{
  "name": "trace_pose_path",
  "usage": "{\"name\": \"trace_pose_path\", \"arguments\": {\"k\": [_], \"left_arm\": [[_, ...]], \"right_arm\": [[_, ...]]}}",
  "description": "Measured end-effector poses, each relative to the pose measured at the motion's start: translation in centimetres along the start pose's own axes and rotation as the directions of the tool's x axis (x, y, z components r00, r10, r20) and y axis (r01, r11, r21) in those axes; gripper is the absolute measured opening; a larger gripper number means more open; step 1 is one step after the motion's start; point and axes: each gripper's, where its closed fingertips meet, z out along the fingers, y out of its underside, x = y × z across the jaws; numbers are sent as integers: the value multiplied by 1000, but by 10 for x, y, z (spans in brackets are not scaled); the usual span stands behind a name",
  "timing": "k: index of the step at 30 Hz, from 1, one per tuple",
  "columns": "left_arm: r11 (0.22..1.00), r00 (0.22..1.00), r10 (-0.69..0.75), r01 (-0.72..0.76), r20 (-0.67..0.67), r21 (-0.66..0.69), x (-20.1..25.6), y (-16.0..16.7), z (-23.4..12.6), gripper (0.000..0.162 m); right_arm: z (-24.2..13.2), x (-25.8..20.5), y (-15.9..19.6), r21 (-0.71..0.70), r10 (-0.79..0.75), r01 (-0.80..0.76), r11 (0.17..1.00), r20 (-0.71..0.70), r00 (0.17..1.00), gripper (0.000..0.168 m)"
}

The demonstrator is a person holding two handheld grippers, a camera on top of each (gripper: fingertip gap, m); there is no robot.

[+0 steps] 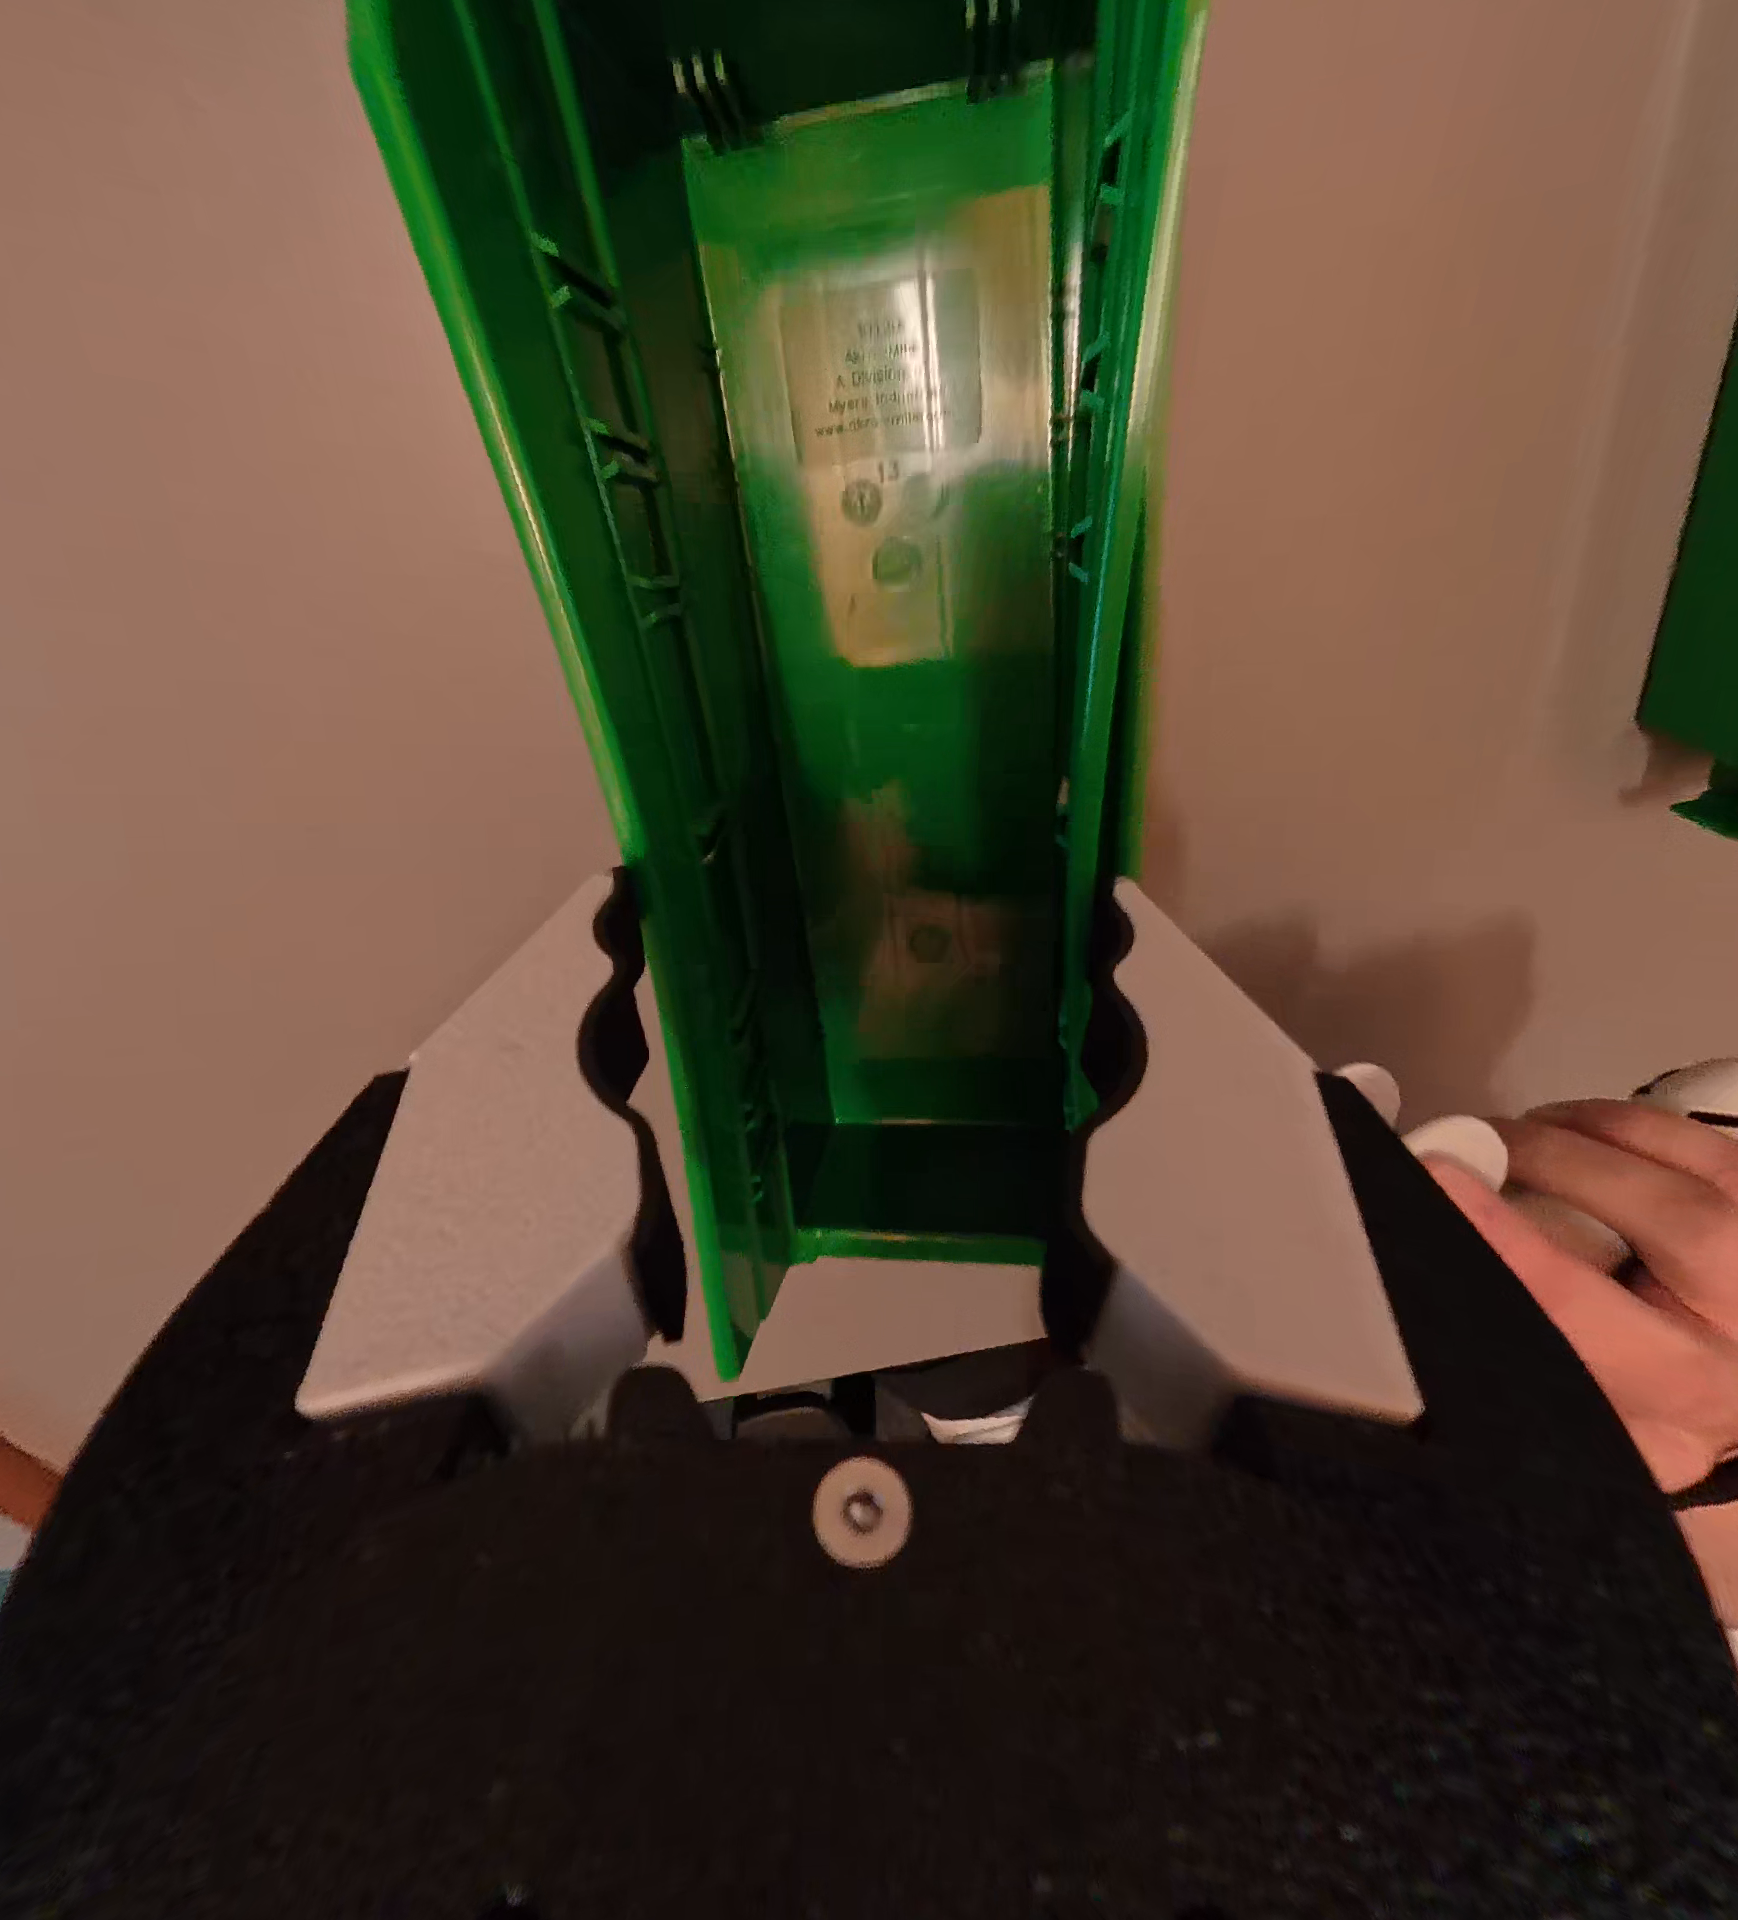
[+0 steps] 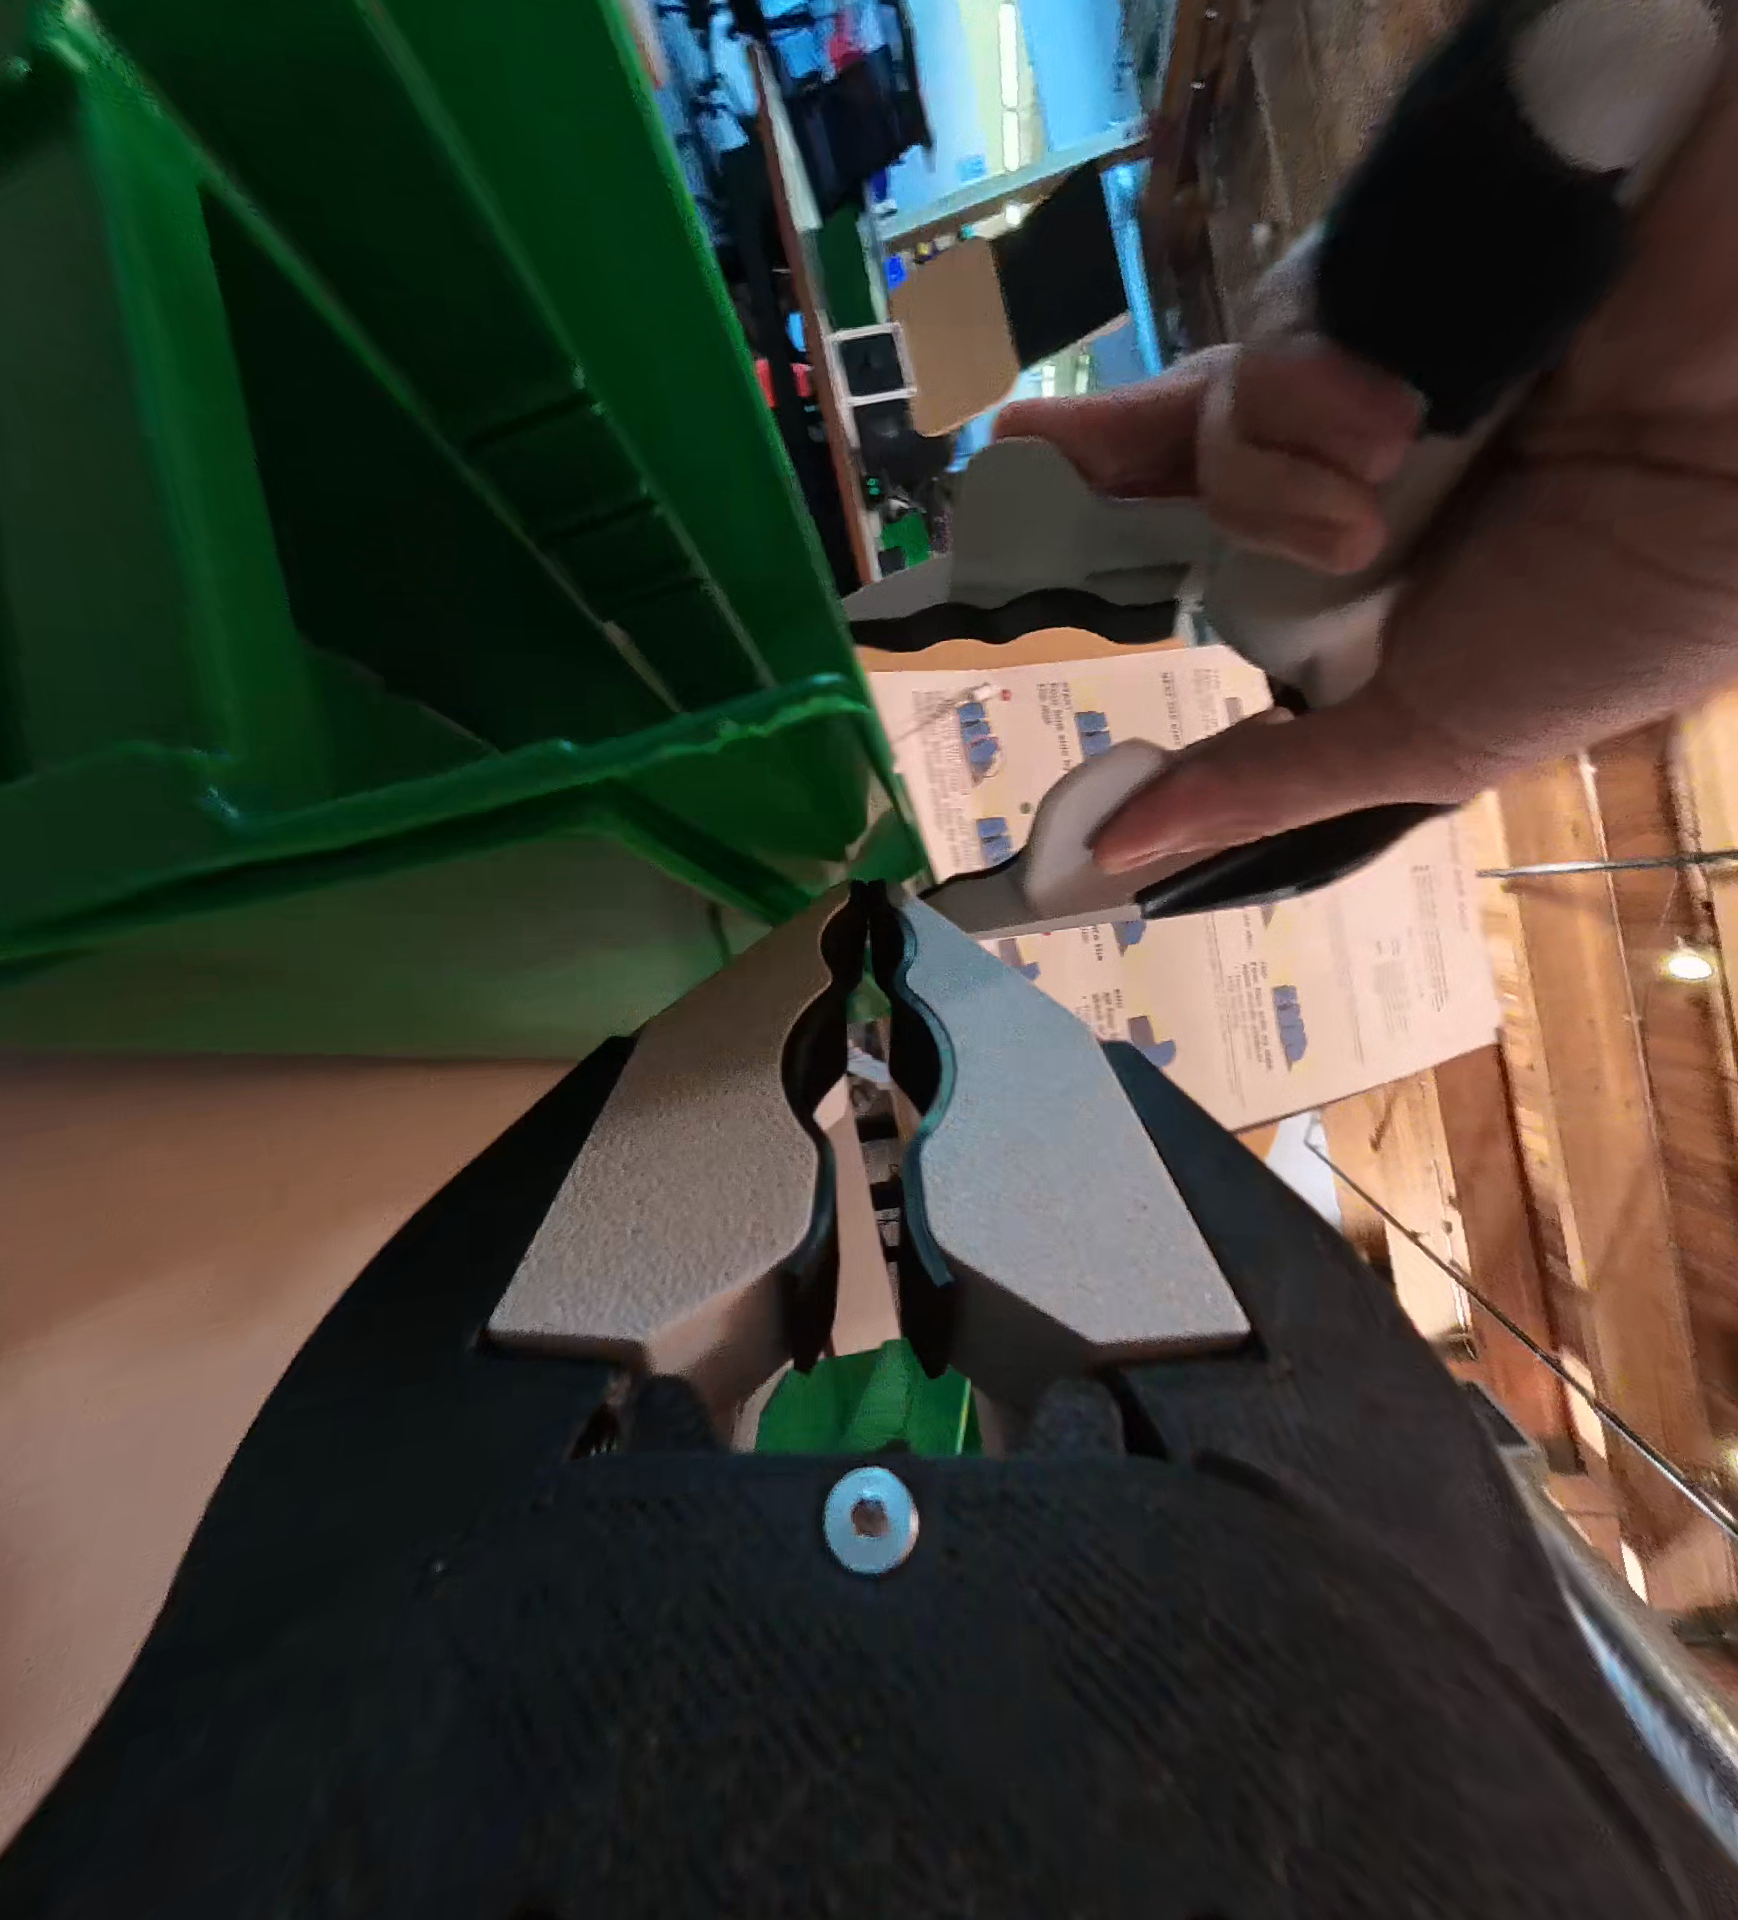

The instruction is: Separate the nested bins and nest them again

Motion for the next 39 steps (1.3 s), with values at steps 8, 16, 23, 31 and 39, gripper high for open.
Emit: {"name": "trace_pose_path", "arguments": {"k": [8, 16, 23, 31, 39], "left_arm": [[1000, 1000, 2, -1, 27, -10, -3, -2, 0, 84], [999, 999, -12, 13, 33, -37, 0, -2, 9, 85], [998, 999, 12, -10, 45, -57, 3, 0, 10, 84], [996, 988, 39, -26, 149, -87, -5, 2, 10, 84], [995, 985, 30, -13, 169, -102, -9, 6, 1, 83]], "right_arm": [[0, -50, 22, -75, -68, 85, 994, 215, 974, 0], [0, 6, 13, -31, -17, 17, 999, 24, 1000, 0], [12, -15, 17, -15, -128, 130, 991, 111, 986, 0], [16, -28, 16, -12, -84, 89, 996, 214, 973, 0], [22, -29, 15, -29, -54, 64, 998, 254, 966, 0]]}}
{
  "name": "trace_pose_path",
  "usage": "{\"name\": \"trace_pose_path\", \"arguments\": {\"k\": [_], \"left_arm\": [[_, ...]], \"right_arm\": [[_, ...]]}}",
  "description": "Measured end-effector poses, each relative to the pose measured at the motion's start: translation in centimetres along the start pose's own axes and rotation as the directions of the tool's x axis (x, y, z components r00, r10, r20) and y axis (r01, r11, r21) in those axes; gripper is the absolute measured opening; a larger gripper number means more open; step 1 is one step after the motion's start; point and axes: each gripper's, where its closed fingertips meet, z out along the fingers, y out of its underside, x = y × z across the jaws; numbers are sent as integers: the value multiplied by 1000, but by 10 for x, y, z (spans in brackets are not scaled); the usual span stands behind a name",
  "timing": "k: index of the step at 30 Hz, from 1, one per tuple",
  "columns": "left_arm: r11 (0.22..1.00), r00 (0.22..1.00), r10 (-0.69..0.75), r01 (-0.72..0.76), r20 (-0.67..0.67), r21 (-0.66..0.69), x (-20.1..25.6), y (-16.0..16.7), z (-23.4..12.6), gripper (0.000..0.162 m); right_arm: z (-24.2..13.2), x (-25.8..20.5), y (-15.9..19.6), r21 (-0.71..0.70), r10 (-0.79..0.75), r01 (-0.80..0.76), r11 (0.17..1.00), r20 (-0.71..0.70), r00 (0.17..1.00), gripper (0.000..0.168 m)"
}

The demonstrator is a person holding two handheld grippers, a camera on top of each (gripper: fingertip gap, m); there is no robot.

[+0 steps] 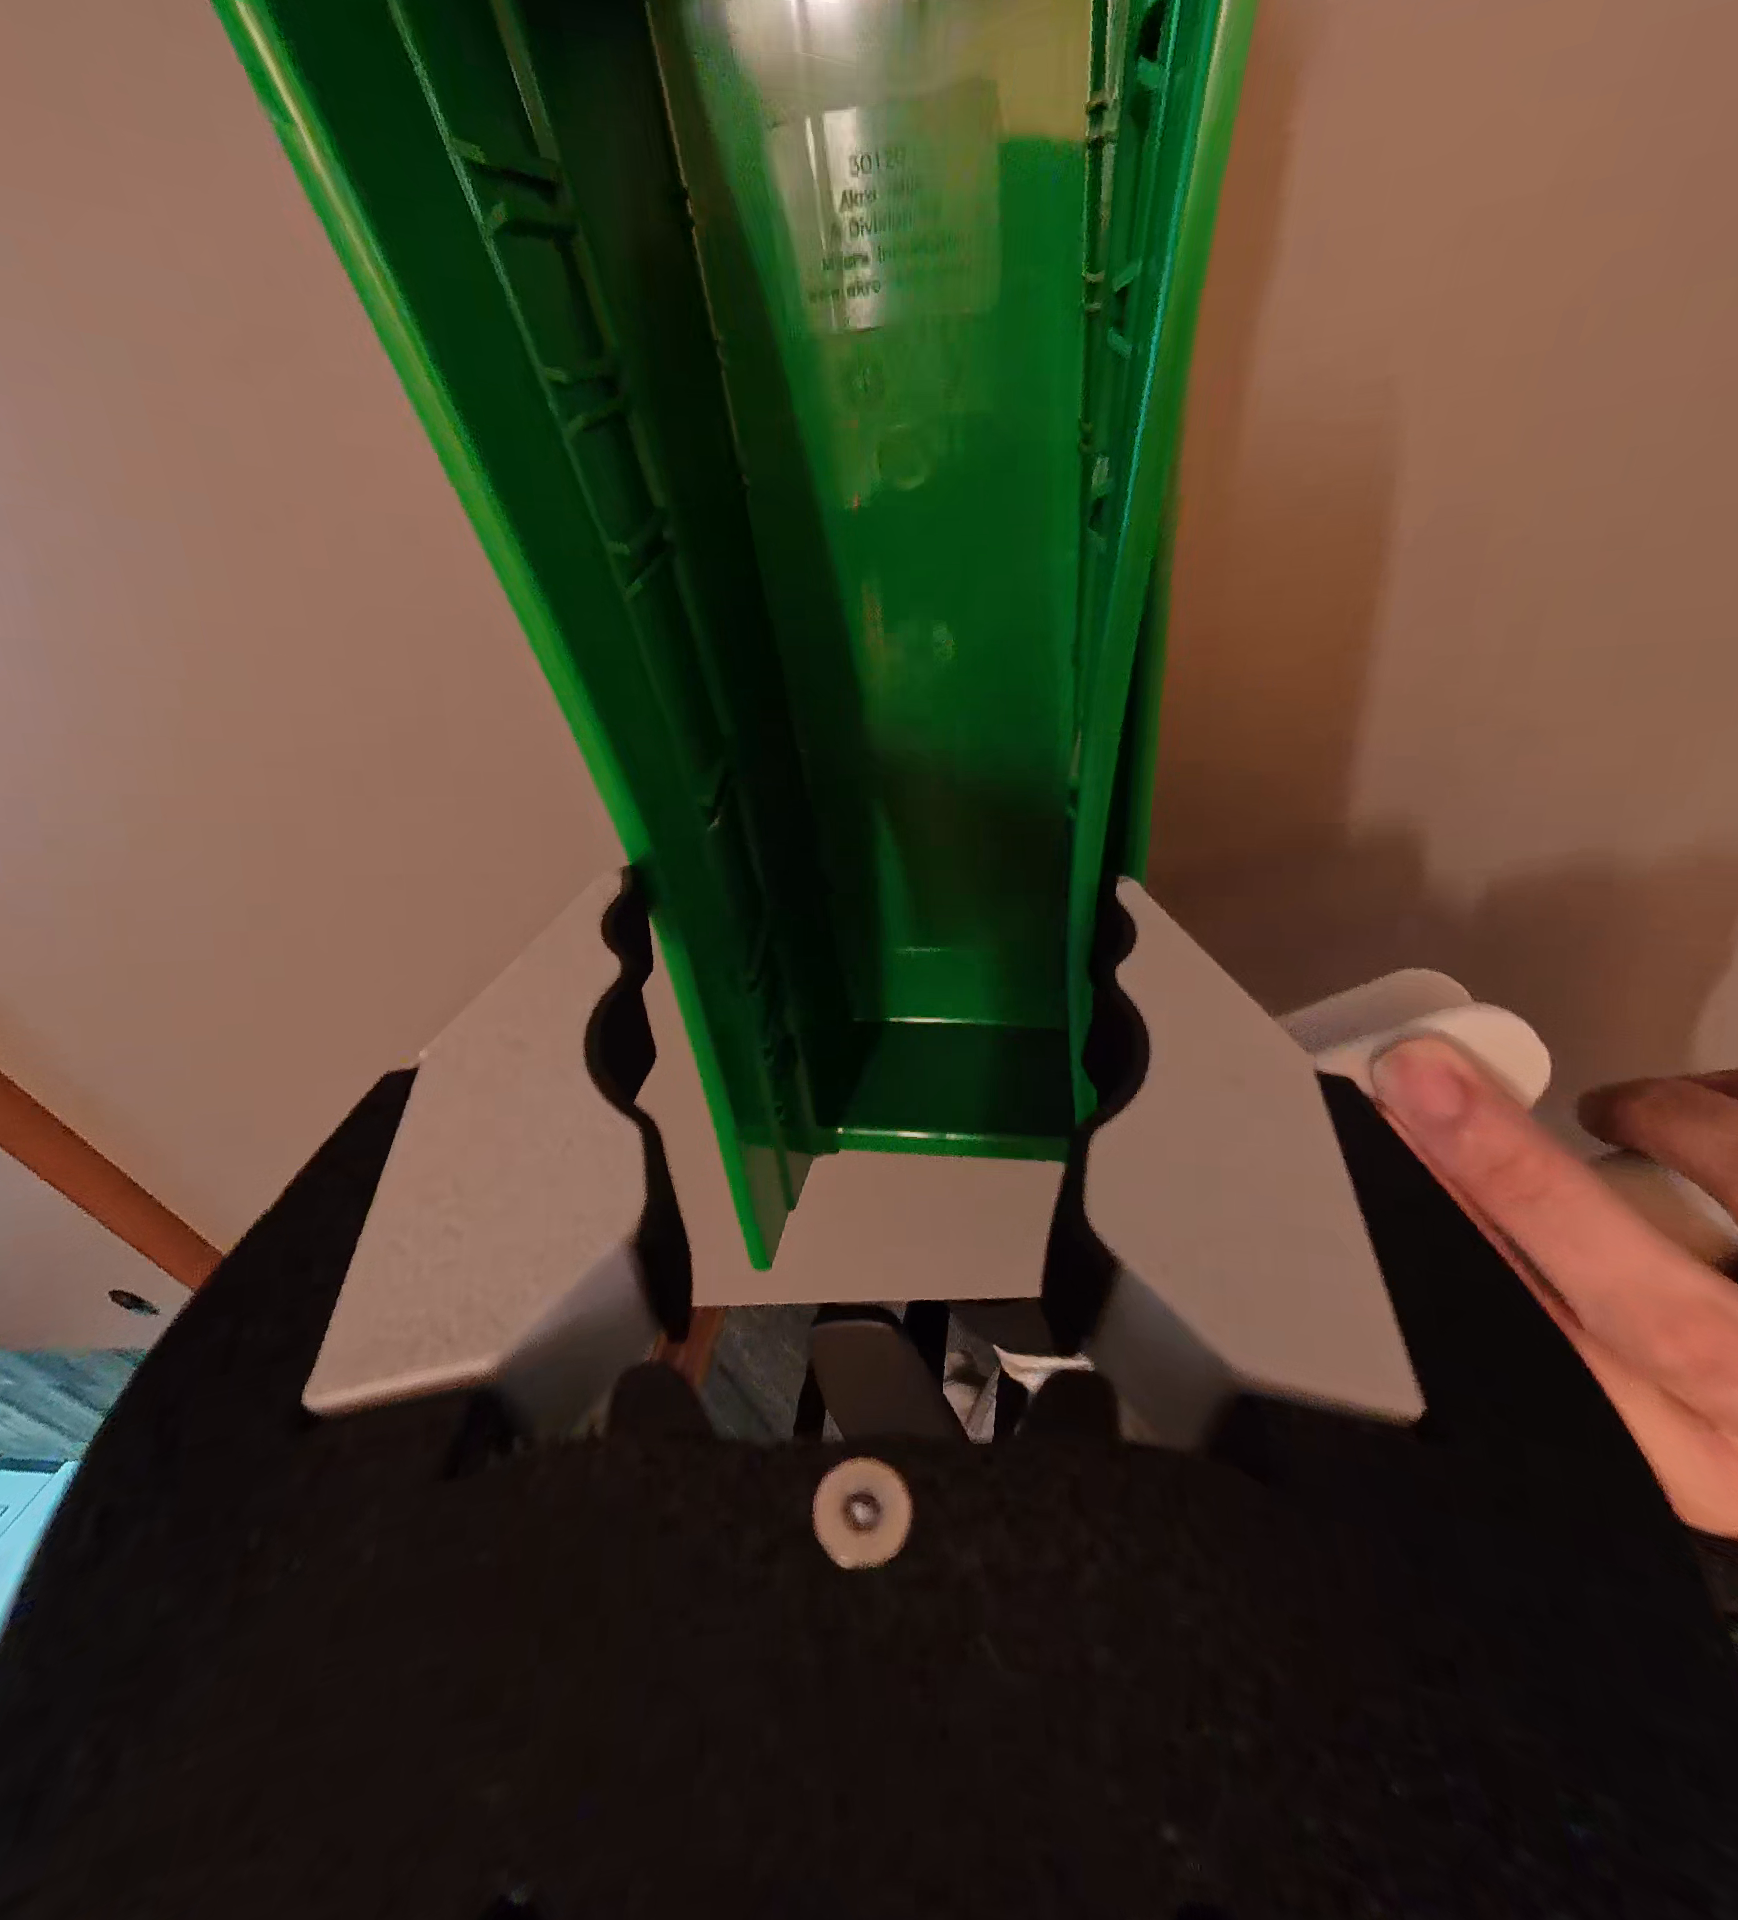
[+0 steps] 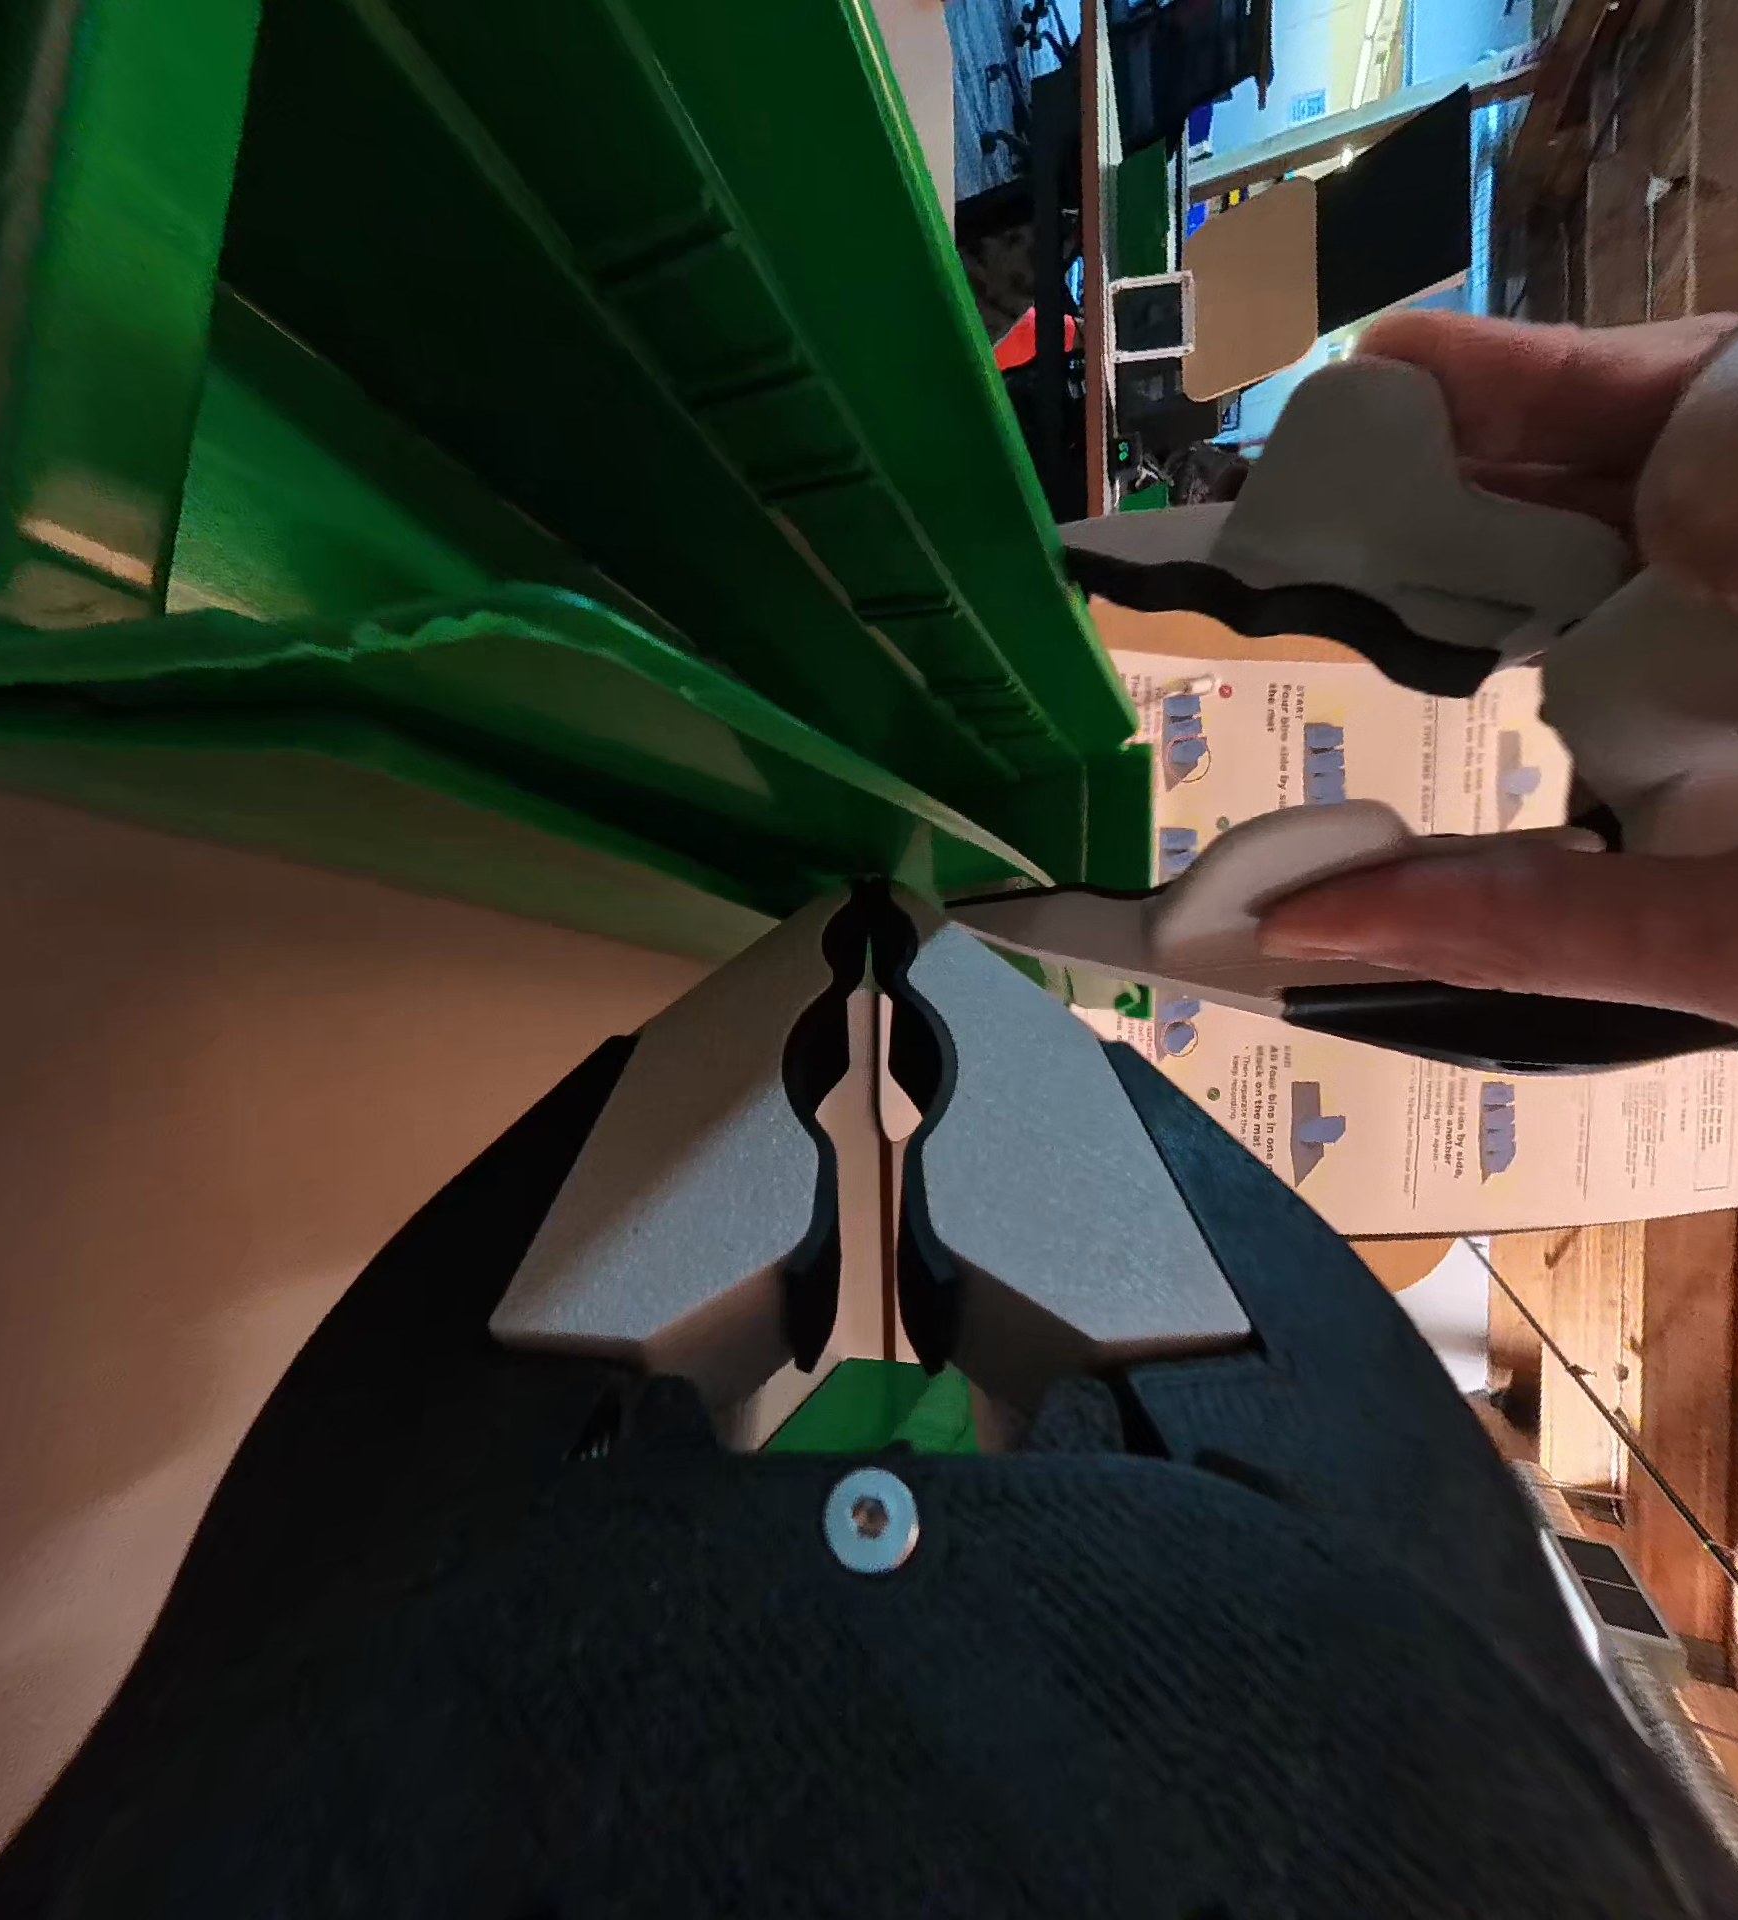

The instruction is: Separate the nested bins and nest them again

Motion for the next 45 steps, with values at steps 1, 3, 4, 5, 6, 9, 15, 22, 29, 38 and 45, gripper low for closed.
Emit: {"name": "trace_pose_path", "arguments": {"k": [1, 3, 4, 5, 6, 9, 15, 22, 29, 38, 45], "left_arm": [[1000, 1000, 1, -1, 1, -3, -1, 1, -3, 83], [1000, 1000, 1, -1, 1, -7, -3, 4, -9, 84], [1000, 1000, 0, 0, 0, -6, -4, 5, -11, 84], [1000, 1000, 2, -2, -1, -7, -5, 5, -14, 84], [1000, 1000, 5, -5, 0, -9, -6, 7, -17, 85], [1000, 1000, 5, -5, -4, -11, -9, 8, -27, 85], [999, 998, 6, -4, -62, 44, -15, 2, -81, 86], [991, 997, -80, 79, 6, 109, -90, 11, -142, 87], [966, 975, -218, 212, 29, 152, -178, 29, -114, 89], [944, 951, -299, 308, -83, 122, -234, 44, -18, 89], [942, 942, -321, 328, -103, 65, -252, 55, 30, 91]], "right_arm": [[1, 0, 0, 1, 1, -1, 1000, 2, 1000, 0], [1, 1, 0, 2, 5, -5, 1000, 3, 1000, 0], [2, 1, 0, 5, 4, -4, 1000, 4, 1000, 0], [2, 1, 0, 8, 10, -10, 1000, 10, 1000, 0], [1, 0, 1, 11, 22, -22, 1000, 17, 1000, 0], [-2, -1, 0, 24, 22, -23, 999, 28, 999, 0], [-4, -3, 3, 41, 24, -27, 999, 55, 998, 0], [-32, 12, 8, 78, 203, -203, 976, 5, 979, 13], [-79, 15, 18, 141, 675, -673, 726, 36, 737, 76], [-109, 11, -10, 169, 957, -960, 221, 150, 247, 115], [-72, -11, -27, 114, 980, -974, 195, 22, 199, 114]]}}
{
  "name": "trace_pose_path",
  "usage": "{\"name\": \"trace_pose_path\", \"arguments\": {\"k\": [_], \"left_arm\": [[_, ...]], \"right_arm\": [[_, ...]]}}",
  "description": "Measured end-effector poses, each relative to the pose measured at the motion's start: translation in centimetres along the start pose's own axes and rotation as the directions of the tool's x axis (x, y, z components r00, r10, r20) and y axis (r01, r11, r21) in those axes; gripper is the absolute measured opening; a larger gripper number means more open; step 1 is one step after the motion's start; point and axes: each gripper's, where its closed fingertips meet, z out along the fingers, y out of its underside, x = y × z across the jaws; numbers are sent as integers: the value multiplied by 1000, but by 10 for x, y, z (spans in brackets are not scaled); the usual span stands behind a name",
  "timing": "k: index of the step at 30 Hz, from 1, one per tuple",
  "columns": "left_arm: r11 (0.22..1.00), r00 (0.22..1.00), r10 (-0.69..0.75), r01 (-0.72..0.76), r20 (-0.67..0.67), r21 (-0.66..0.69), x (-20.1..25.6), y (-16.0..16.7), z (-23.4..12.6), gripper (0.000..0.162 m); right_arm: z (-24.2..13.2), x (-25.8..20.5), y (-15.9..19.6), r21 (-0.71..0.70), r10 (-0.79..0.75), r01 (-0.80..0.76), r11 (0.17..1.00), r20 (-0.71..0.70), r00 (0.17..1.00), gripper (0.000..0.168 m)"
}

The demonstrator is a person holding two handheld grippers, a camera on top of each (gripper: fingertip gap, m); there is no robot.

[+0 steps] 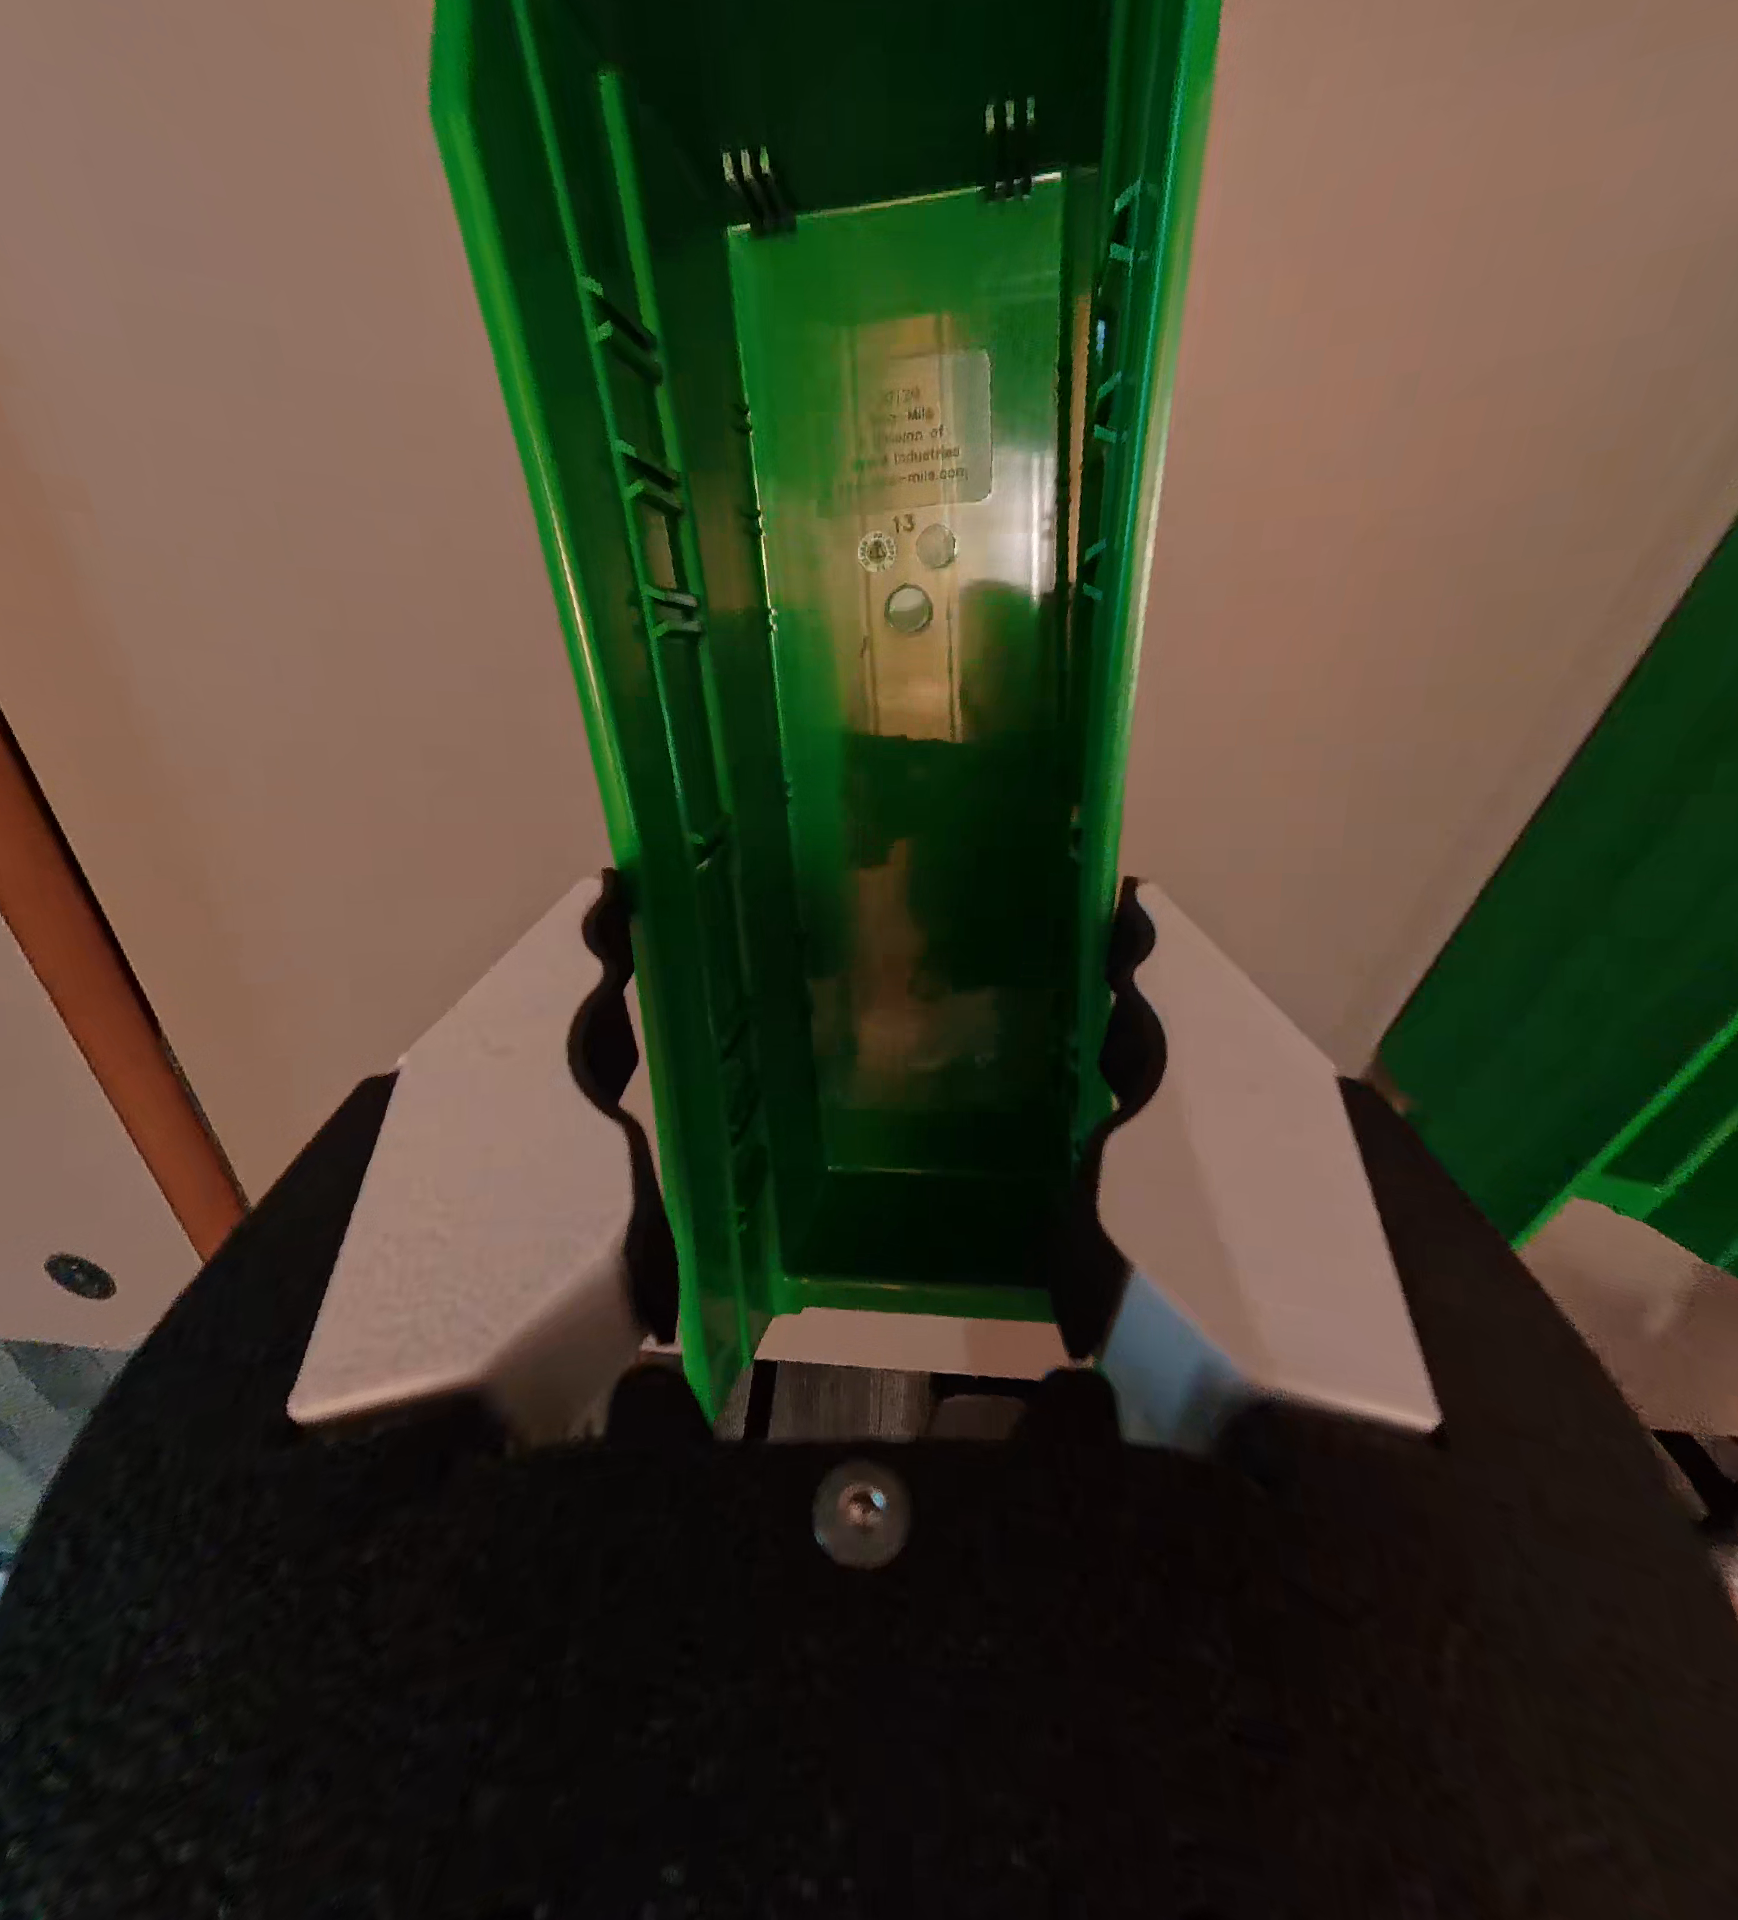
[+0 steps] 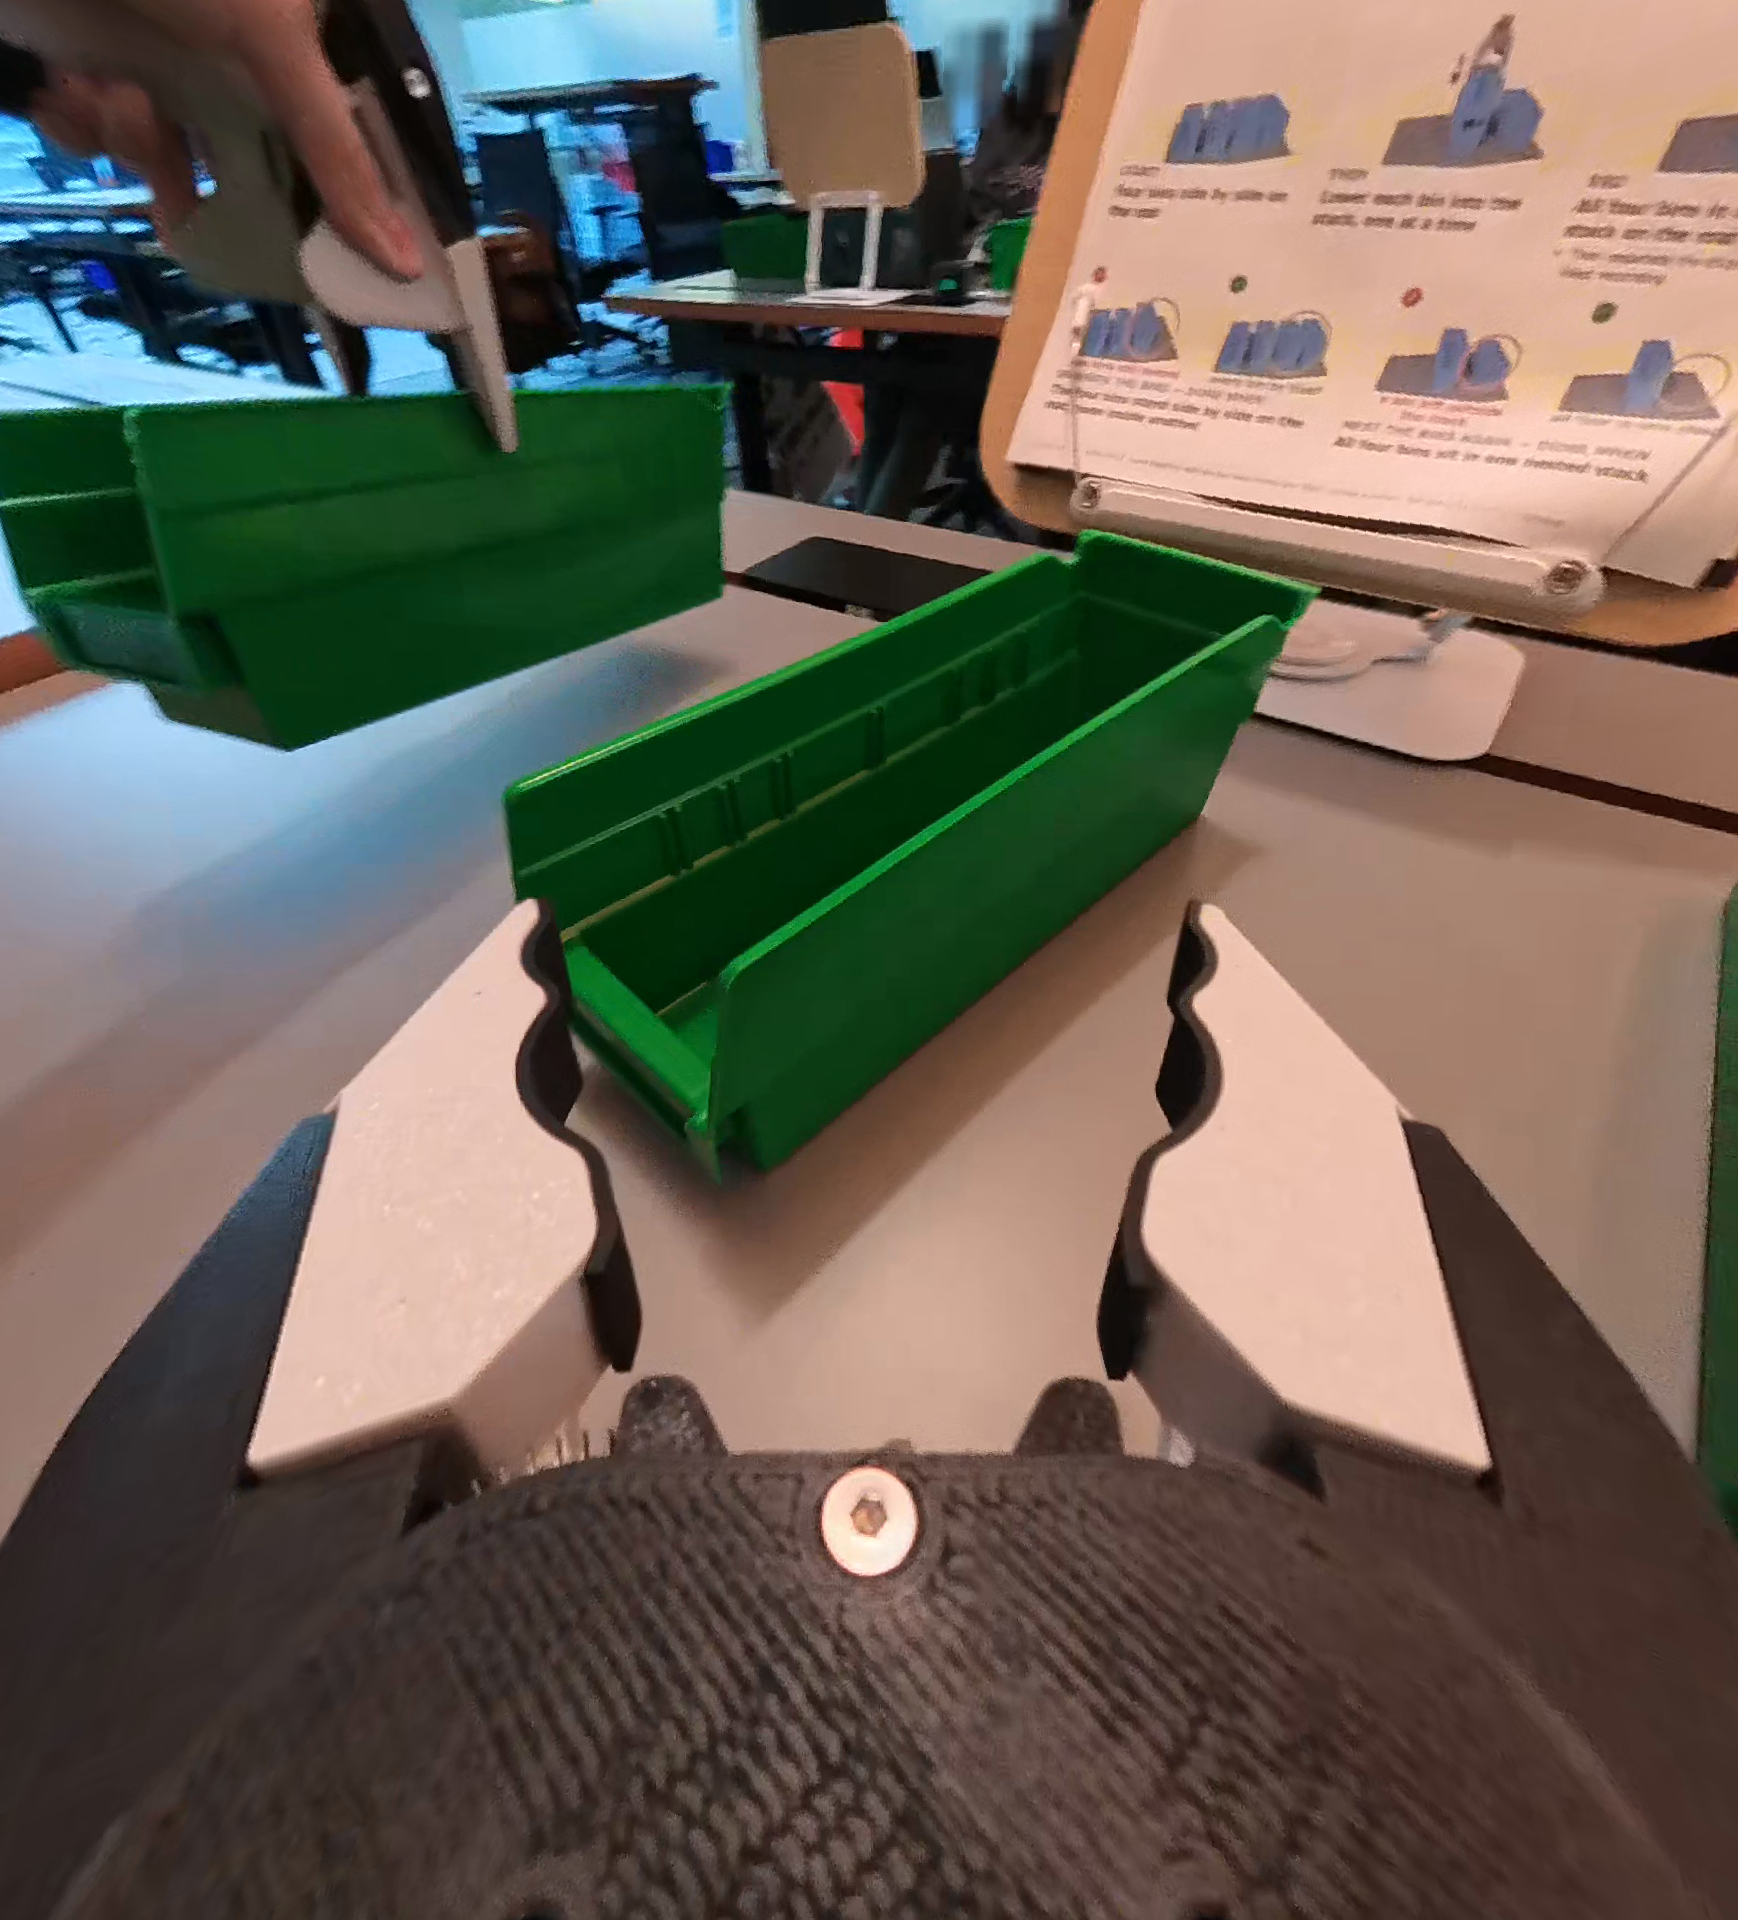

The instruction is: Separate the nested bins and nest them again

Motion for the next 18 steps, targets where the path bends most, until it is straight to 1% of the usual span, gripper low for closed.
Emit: {"name": "trace_pose_path", "arguments": {"k": [1, 3, 5, 9, 11, 12, 13, 15, 16, 17, 18], "left_arm": [[1000, 1000, -3, 3, -4, -1, -3, 0, 3, 91], [1000, 1000, -6, 6, -9, 0, -8, -1, 10, 91], [1000, 1000, -10, 10, -9, 1, -13, -1, 16, 92], [1000, 1000, -20, 20, -23, 16, -20, -2, 25, 93], [1000, 999, -19, 20, -38, 23, -22, -3, 30, 94], [1000, 999, -18, 19, -41, 24, -22, -3, 32, 94], [1000, 999, -15, 16, -42, 26, -23, -3, 35, 94], [999, 999, -6, 7, -42, 32, -25, -3, 40, 95], [999, 999, -4, 6, -44, 32, -25, -3, 42, 95], [1000, 999, 1, 0, -46, 31, -25, -3, 45, 95], [999, 999, 4, -2, -52, 35, -25, -4, 47, 95]], "right_arm": [[5, 0, 1, 7, 9, -9, 1000, -26, 1000, 113], [16, -3, 4, 8, 27, -27, 1000, -42, 999, 105], [26, -7, 10, -14, 32, -33, 999, -46, 998, 104], [42, -2, 24, -74, -6, -2, 997, -103, 995, 92], [45, 5, 28, -80, -7, -5, 997, -141, 990, 74], [45, 6, 29, -72, 0, -10, 997, -141, 990, 74], [45, 7, 28, -63, 6, -15, 998, -137, 991, 64], [43, 11, 28, -52, -13, 6, 999, -135, 991, 30], [41, 16, 27, -49, -22, 15, 999, -146, 989, 19], [40, 22, 28, -50, -27, 19, 999, -162, 986, 16], [40, 27, 31, -63, -33, 22, 998, -169, 985, 18]]}}
